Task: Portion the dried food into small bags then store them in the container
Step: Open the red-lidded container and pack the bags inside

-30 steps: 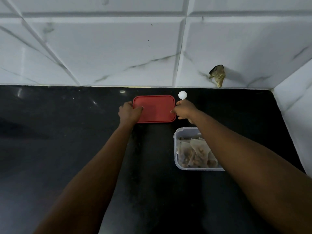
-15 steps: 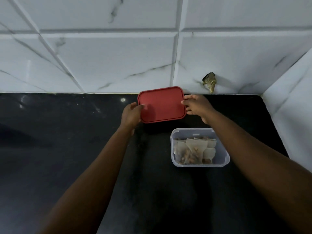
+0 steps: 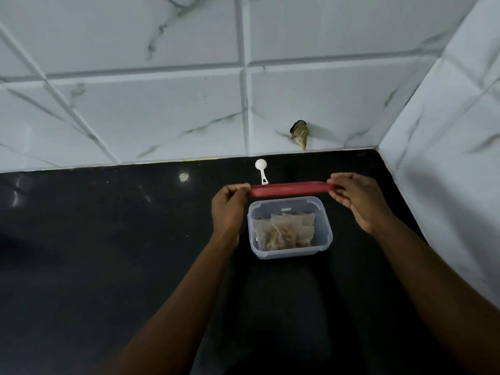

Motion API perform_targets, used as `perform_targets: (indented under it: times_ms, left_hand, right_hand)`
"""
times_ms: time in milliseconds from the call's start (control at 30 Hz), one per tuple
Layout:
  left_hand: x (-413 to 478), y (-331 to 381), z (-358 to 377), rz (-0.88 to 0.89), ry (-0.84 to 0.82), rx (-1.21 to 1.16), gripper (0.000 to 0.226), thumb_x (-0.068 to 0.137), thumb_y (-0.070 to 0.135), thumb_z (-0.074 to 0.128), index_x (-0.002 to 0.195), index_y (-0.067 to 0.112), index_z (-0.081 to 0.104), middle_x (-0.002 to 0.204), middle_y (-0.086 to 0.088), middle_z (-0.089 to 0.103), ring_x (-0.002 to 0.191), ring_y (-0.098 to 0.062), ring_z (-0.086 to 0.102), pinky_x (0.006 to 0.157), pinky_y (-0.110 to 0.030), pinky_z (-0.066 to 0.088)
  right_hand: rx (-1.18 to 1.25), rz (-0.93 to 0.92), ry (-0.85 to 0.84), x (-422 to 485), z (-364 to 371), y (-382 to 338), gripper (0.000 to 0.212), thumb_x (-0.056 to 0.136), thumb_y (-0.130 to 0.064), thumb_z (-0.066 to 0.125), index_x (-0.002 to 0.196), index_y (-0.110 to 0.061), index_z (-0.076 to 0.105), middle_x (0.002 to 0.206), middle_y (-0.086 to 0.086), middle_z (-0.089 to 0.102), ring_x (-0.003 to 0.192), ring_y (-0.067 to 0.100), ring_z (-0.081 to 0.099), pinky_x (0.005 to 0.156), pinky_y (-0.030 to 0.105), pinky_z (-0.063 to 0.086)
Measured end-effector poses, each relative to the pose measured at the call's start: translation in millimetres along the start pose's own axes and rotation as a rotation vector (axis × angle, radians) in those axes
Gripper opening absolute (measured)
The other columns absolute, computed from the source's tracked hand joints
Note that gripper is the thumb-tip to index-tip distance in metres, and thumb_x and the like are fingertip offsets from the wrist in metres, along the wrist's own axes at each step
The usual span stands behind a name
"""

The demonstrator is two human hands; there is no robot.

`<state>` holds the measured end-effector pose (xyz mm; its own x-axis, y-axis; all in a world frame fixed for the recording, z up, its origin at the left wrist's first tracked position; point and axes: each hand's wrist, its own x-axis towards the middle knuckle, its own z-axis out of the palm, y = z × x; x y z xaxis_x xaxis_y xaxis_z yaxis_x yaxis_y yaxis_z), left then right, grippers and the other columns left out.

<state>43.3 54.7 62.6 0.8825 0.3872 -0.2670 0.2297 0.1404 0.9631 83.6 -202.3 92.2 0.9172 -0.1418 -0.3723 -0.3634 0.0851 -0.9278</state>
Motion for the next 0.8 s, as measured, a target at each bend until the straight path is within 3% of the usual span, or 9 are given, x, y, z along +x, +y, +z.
perform_targets:
  times_ms: [167,300,433,533,600,733,800]
  left_hand:
    - [-33,-26,0,-0.004,-0.014,0.044,0.031,0.084,-0.016,0.067,0.097,0.012,0.07,0.103,-0.004,0.075,0.091,-0.009,0.073,0.074,-0.019,0.058]
    - [-47,-37,-4,0.053,-0.022,0.094,0.036,0.084,-0.017,0.067,0.101,0.015,0.068,0.114,0.0,0.073,0.106,-0.005,0.071,0.081,-0.019,0.06]
    - [-55,-43,-9,0.124,-0.041,0.165,0.038,0.085,-0.016,0.065,0.099,0.019,0.069,0.115,0.006,0.073,0.116,0.004,0.065,0.1,-0.023,0.055]
    - [-56,-48,-12,0.129,-0.047,0.19,0.039,0.086,-0.015,0.066,0.099,0.022,0.068,0.118,0.007,0.071,0.122,0.0,0.063,0.103,-0.025,0.053]
    - [-56,-49,-13,0.141,-0.046,0.21,0.04,0.086,-0.015,0.066,0.1,0.023,0.067,0.12,0.008,0.069,0.121,0.001,0.062,0.104,-0.025,0.053]
    - [-60,-50,-14,0.206,-0.015,0.236,0.046,0.084,-0.018,0.062,0.097,0.026,0.067,0.117,0.013,0.066,0.111,0.009,0.063,0.102,-0.019,0.052]
    - [-60,-52,-14,0.227,-0.004,0.249,0.049,0.084,-0.019,0.061,0.096,0.028,0.067,0.118,0.013,0.064,0.11,0.009,0.062,0.103,-0.02,0.052]
  right_hand:
    - [-0.177,-0.118,0.041,-18,-15,34,0.034,0.085,0.006,0.068,0.105,-0.022,0.072,0.105,0.0,0.076,0.103,0.014,0.071,0.087,0.031,0.057]
    - [-0.216,-0.166,0.075,-27,-21,54,0.04,0.083,0.008,0.068,0.106,-0.025,0.073,0.105,-0.004,0.076,0.102,0.01,0.071,0.087,0.029,0.057]
    - [-0.265,-0.172,0.049,-36,-20,64,0.047,0.082,0.011,0.068,0.108,-0.028,0.071,0.11,-0.008,0.074,0.104,0.003,0.069,0.092,0.023,0.055]
    - [-0.311,-0.18,0.024,-35,-17,69,0.051,0.083,0.013,0.067,0.115,-0.027,0.07,0.116,-0.01,0.072,0.11,0.001,0.066,0.099,0.025,0.053]
    - [-0.348,-0.218,0.018,-36,-15,71,0.052,0.083,0.012,0.066,0.116,-0.027,0.069,0.119,-0.009,0.071,0.114,0.004,0.065,0.1,0.025,0.052]
    - [-0.438,-0.293,0.009,-38,-13,70,0.05,0.084,0.01,0.067,0.124,-0.019,0.067,0.125,-0.006,0.068,0.115,0.005,0.064,0.088,0.01,0.051]
    - [-0.502,-0.329,-0.005,-37,-12,71,0.051,0.083,0.009,0.067,0.126,-0.019,0.066,0.126,-0.004,0.067,0.116,0.005,0.064,0.091,0.013,0.052]
